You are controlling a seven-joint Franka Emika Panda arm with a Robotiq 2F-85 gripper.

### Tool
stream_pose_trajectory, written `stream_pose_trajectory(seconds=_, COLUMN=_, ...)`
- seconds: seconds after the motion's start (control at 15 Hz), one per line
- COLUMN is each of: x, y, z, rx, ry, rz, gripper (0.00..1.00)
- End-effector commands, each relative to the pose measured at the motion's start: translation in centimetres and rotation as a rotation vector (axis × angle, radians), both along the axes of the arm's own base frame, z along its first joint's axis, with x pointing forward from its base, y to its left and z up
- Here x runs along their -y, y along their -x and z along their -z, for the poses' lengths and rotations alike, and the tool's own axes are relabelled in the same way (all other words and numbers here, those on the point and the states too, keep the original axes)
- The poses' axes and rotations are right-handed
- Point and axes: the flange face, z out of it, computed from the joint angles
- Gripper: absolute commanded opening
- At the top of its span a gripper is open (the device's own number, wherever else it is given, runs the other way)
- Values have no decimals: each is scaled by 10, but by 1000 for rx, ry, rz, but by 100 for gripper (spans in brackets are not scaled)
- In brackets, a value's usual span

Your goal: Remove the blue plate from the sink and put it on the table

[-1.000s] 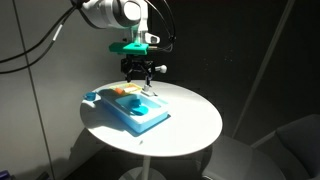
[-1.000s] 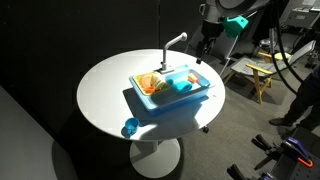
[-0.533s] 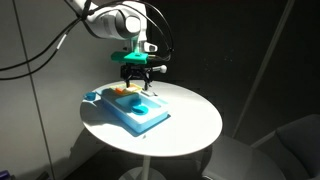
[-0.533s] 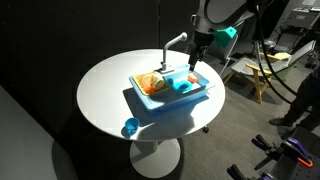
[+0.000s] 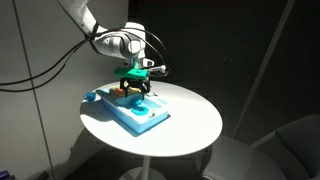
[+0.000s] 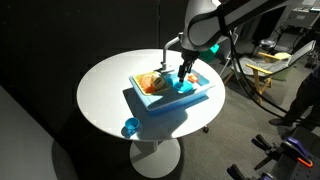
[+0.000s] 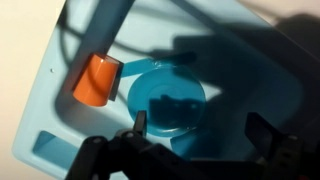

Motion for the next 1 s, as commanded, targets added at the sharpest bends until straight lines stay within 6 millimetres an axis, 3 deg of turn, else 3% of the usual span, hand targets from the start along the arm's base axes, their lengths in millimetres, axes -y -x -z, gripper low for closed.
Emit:
stream_pose_trajectory(seconds=0.0, x=-5, y=-15, z=15, rx=-5, ry=-7, rz=-39, gripper=100)
stream_pose_trajectory(seconds=0.93, x=-8, y=-26, z=48, rx=-35, ry=3, rz=-49, gripper=100)
